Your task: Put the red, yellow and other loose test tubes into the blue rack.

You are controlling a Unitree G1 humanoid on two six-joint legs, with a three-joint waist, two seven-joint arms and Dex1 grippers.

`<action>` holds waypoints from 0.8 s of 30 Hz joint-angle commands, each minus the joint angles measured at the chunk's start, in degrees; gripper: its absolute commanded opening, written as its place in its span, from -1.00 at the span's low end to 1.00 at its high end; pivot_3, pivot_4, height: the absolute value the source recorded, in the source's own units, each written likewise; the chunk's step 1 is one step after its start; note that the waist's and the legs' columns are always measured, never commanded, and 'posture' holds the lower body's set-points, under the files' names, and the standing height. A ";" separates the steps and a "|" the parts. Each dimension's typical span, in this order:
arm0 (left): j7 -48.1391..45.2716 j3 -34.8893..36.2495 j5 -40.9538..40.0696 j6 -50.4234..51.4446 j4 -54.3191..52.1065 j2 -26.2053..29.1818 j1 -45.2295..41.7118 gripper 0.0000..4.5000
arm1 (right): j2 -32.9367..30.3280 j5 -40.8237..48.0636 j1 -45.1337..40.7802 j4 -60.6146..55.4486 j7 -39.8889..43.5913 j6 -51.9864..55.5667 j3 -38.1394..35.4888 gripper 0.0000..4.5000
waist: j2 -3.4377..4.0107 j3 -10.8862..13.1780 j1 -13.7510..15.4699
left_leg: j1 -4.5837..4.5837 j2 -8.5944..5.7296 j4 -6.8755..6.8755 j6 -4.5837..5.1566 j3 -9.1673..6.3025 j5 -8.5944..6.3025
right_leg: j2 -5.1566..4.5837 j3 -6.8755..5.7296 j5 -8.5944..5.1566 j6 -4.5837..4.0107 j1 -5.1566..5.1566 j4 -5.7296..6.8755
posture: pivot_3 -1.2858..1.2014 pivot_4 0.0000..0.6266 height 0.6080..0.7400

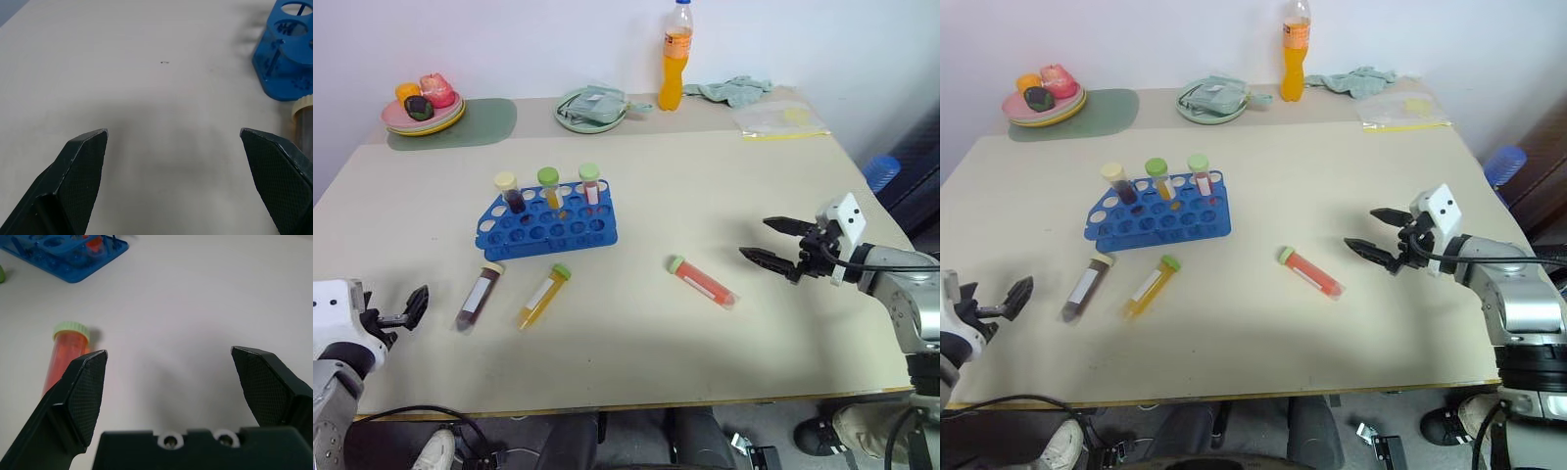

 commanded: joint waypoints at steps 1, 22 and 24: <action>1.34 1.89 -0.16 -0.52 -2.20 -0.63 0.57 0.99 | -0.52 -0.58 -1.76 0.48 0.74 -1.20 0.20 1.00 | 0.00 0.00 0.00 | 0.00 0.00 0.01 0.00 0.00 0.00 | 0.00 0.00 0.00 0.00 0.00 0.00 | 0.03 -0.52 1.00; 2.21 -0.21 1.77 -1.99 2.22 0.97 -5.52 0.99 | 3.37 -1.62 -1.79 -3.20 -3.24 -0.54 1.88 1.00 | -0.01 0.00 0.05 | 0.00 0.00 0.07 0.02 -0.01 -0.03 | 0.02 0.01 0.01 0.00 0.03 -0.01 | 0.03 -0.52 1.00; 1.86 -1.03 2.02 -2.07 2.67 1.27 -6.31 0.99 | 3.58 -1.18 -1.48 -4.32 -3.94 0.27 1.50 1.00 | -0.01 0.00 0.04 | 0.00 -0.01 0.07 0.02 -0.01 -0.03 | 0.02 0.02 0.01 0.01 0.02 -0.01 | 0.03 -0.52 1.00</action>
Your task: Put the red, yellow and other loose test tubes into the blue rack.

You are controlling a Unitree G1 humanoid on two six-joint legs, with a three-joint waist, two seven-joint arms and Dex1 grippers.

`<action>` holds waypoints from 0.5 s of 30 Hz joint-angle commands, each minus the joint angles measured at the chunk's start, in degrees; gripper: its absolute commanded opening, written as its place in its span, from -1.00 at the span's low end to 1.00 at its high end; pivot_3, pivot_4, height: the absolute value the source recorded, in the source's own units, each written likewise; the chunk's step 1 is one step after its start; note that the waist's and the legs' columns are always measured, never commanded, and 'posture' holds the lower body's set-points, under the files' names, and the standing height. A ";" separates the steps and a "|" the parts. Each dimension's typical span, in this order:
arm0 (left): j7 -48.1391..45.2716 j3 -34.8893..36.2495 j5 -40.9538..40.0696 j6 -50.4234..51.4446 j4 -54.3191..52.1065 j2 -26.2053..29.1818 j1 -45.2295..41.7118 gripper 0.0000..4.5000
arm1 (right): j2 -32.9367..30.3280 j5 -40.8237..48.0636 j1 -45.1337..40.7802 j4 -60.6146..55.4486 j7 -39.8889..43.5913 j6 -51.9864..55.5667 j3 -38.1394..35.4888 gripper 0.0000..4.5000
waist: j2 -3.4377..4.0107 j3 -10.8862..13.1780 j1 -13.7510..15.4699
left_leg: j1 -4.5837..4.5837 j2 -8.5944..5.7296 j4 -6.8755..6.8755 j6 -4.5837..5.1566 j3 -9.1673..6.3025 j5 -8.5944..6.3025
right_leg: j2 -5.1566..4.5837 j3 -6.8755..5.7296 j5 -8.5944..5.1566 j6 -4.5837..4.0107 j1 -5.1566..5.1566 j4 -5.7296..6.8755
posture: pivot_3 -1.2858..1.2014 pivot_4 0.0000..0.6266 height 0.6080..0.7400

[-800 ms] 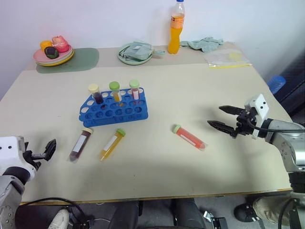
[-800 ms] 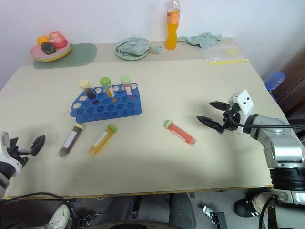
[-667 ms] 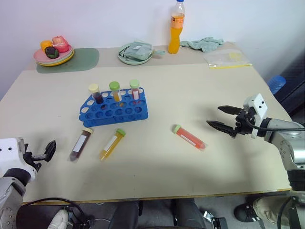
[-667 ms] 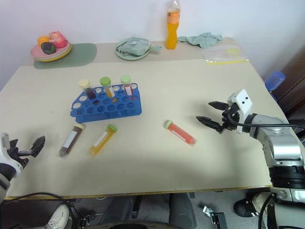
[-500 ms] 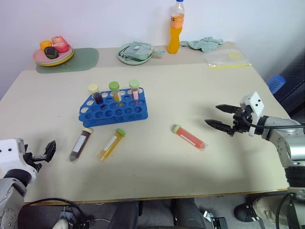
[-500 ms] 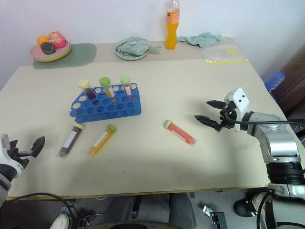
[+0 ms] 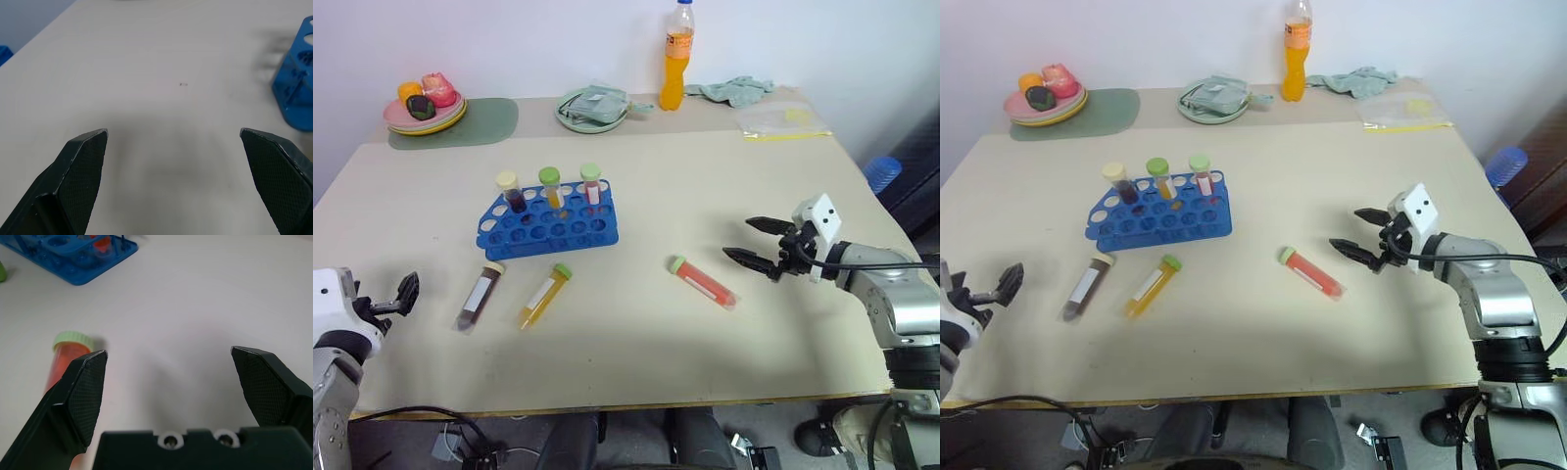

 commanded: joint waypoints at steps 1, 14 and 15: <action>-0.53 -0.87 0.82 -1.37 0.29 1.19 -1.01 0.99 | 0.17 1.30 0.12 -3.98 -1.31 0.72 -1.92 1.00 | 0.00 0.00 -0.03 | 0.00 0.00 0.00 0.00 0.00 0.00 | 0.00 0.00 0.00 0.01 0.00 0.01 | 0.03 -0.52 1.00; -5.13 -9.57 -0.40 -1.89 -3.64 2.12 -6.90 0.99 | -1.39 6.08 -5.38 -20.13 -5.60 21.25 3.79 1.00 | 0.00 0.00 -0.07 | 0.00 0.05 0.00 -0.01 -0.04 -0.02 | 0.05 0.04 0.01 0.01 -0.03 0.01 | 0.03 -0.52 1.00; -6.16 -11.16 -0.54 -1.90 -4.13 2.25 -7.35 0.99 | -2.25 6.27 -6.19 -22.00 -5.91 24.69 5.32 1.00 | 0.00 0.00 -0.04 | 0.00 0.05 0.00 -0.01 -0.04 -0.02 | 0.05 0.04 0.01 0.01 -0.04 0.02 | 0.03 -0.52 1.00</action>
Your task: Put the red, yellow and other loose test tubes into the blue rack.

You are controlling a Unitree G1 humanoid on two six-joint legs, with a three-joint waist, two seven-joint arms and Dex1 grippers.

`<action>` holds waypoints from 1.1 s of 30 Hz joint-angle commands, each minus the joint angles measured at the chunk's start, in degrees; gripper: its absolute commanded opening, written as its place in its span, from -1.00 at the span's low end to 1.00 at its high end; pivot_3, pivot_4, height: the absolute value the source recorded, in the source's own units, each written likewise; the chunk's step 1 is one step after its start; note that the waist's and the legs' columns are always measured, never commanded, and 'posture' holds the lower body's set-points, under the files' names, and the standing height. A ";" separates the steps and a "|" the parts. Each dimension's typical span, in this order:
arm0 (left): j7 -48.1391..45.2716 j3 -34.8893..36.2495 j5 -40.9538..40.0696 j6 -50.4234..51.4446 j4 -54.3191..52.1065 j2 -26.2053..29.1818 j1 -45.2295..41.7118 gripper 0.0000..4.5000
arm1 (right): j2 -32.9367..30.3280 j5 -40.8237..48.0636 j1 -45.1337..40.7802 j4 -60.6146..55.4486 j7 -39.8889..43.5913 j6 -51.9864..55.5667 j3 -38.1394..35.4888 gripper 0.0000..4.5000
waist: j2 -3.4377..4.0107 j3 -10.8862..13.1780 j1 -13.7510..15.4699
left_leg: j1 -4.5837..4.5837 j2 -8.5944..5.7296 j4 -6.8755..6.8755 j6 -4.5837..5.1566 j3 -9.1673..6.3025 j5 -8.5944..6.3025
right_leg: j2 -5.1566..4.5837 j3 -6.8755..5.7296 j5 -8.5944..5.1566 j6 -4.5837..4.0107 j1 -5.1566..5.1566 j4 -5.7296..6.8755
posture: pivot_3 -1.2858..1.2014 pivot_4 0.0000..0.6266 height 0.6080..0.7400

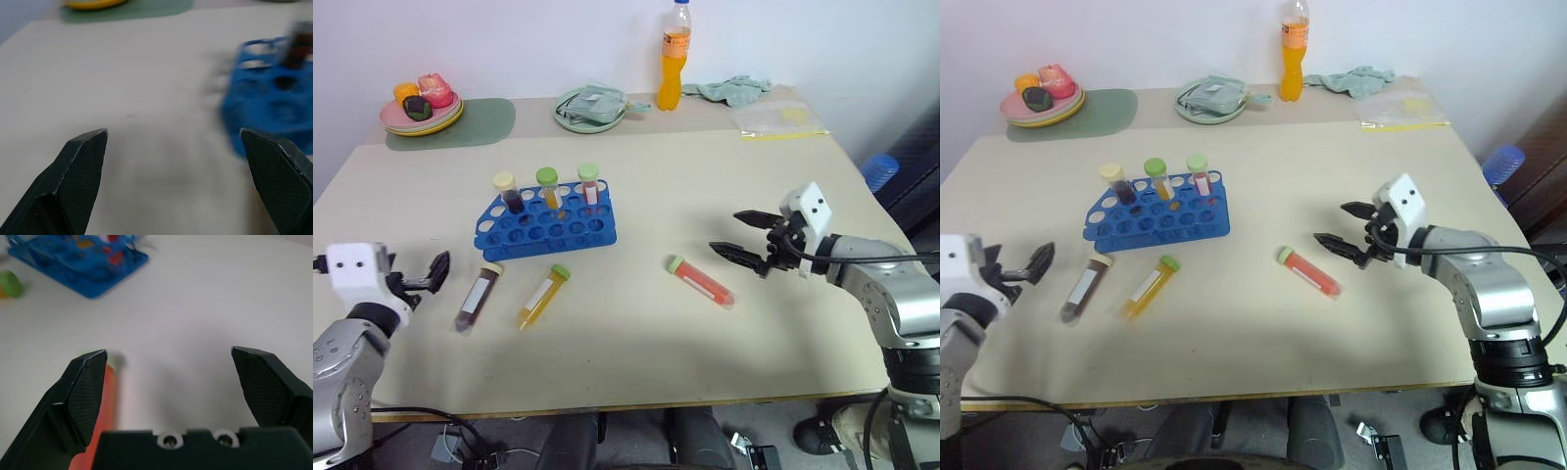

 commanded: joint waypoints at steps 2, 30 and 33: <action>-4.32 -5.71 -0.65 -1.85 -3.55 1.75 -1.48 0.99 | -3.27 2.46 -3.50 -8.68 -1.13 13.05 5.03 1.00 | 0.00 0.00 0.05 | -0.01 0.00 0.01 0.00 0.00 -0.01 | 0.01 -0.01 0.00 0.00 0.00 -0.02 | 0.03 -0.52 1.00; -26.94 -35.29 4.32 -13.81 -14.92 10.66 5.43 1.00 | 2.57 9.67 -31.72 8.92 -15.34 50.05 28.34 -0.64 | 0.12 0.07 -0.17 | -0.35 0.22 0.02 0.05 0.07 -0.07 | 0.20 0.13 0.09 -0.15 -0.43 -0.04 | 0.03 -0.52 1.00; -25.82 -34.82 4.39 -13.77 -15.14 10.20 5.93 1.00 | 2.04 11.08 -32.62 8.06 -15.74 50.05 27.80 -0.66 | 0.12 0.07 -0.20 | -0.35 0.22 0.02 0.05 0.07 -0.07 | 0.21 0.13 0.10 -0.14 -0.44 -0.03 | 0.03 -0.52 1.00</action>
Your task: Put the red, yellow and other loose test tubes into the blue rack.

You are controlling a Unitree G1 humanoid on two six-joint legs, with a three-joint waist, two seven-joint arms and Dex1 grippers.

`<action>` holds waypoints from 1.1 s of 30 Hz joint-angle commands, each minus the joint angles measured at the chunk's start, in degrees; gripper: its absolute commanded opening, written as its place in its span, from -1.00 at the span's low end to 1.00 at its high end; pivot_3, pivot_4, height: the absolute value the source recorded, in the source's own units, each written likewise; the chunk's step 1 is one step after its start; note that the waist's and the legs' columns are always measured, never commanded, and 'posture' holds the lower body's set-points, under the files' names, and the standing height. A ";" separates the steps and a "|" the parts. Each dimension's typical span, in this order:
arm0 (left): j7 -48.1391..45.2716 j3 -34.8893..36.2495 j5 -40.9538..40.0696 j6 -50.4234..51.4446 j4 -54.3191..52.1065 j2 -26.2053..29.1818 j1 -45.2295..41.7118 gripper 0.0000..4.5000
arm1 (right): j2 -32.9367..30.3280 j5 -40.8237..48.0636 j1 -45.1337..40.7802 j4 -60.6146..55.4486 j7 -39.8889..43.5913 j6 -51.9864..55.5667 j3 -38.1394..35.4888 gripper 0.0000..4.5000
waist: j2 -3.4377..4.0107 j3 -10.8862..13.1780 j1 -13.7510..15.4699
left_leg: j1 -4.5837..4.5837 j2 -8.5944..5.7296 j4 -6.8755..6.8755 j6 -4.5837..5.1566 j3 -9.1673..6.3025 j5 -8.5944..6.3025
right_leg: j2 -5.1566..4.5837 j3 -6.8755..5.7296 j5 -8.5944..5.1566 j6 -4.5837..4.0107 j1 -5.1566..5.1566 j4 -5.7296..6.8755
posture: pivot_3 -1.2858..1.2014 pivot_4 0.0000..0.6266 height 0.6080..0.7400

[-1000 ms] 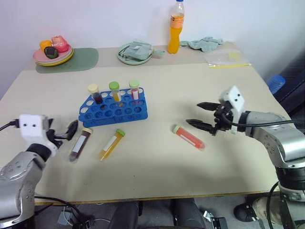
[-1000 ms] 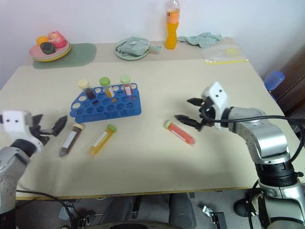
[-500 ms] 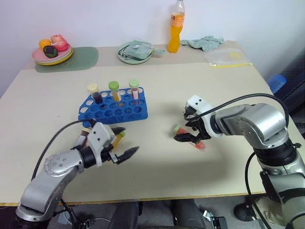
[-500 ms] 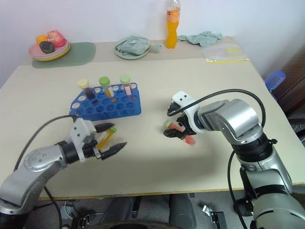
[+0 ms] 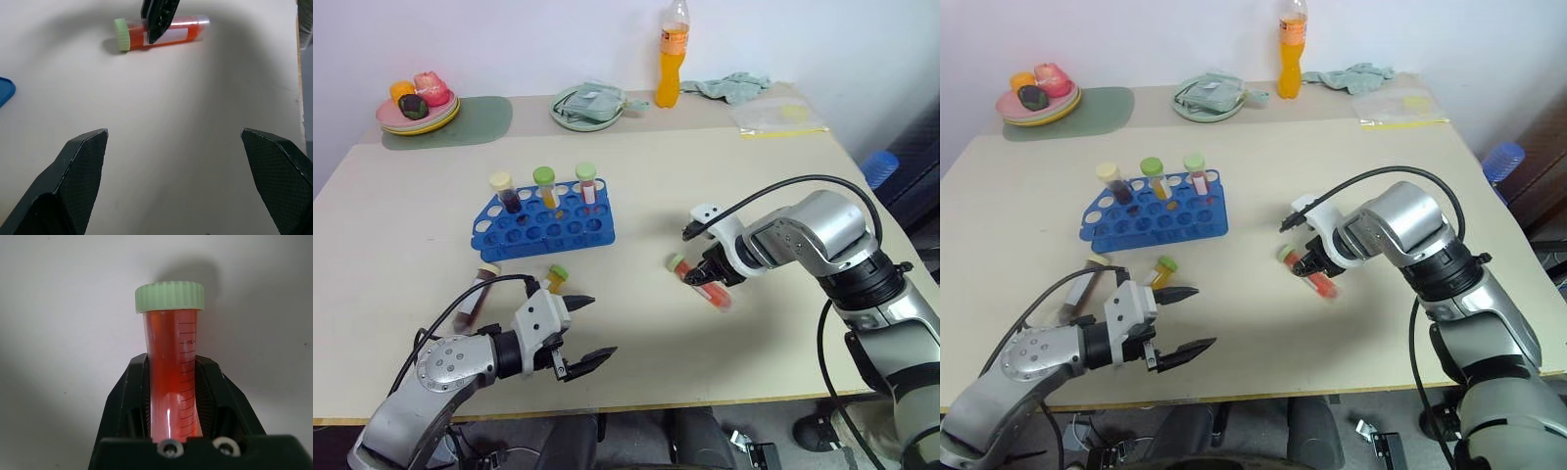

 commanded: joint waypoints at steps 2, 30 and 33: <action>1.94 2.54 -1.26 -0.28 -2.42 -1.18 0.73 1.00 | -0.68 1.97 -0.73 -5.17 1.85 -3.47 -4.95 -0.66 | 0.02 0.01 0.01 | -0.02 0.00 0.00 0.00 0.00 0.00 | 0.01 0.00 0.00 0.00 -0.02 0.00 | 0.03 -0.52 1.00; 16.48 27.88 -4.48 -8.61 12.10 -14.87 2.96 1.00 | 46.60 -29.72 14.59 30.56 -11.85 -104.46 -11.81 -0.66 | -0.05 -0.05 -0.50 | 0.12 0.16 -0.08 -0.37 0.03 0.21 | 0.40 0.13 0.29 -0.06 -0.15 0.20 | 0.03 -0.52 1.00; 16.69 27.16 -4.27 -8.47 11.79 -15.16 2.97 1.00 | 47.15 -30.27 13.14 34.05 -12.40 -104.80 -12.75 -0.66 | -0.05 -0.05 -0.59 | 0.12 0.17 -0.08 -0.37 0.03 0.21 | 0.46 0.14 0.31 -0.08 -0.16 0.21 | 0.03 -0.52 1.00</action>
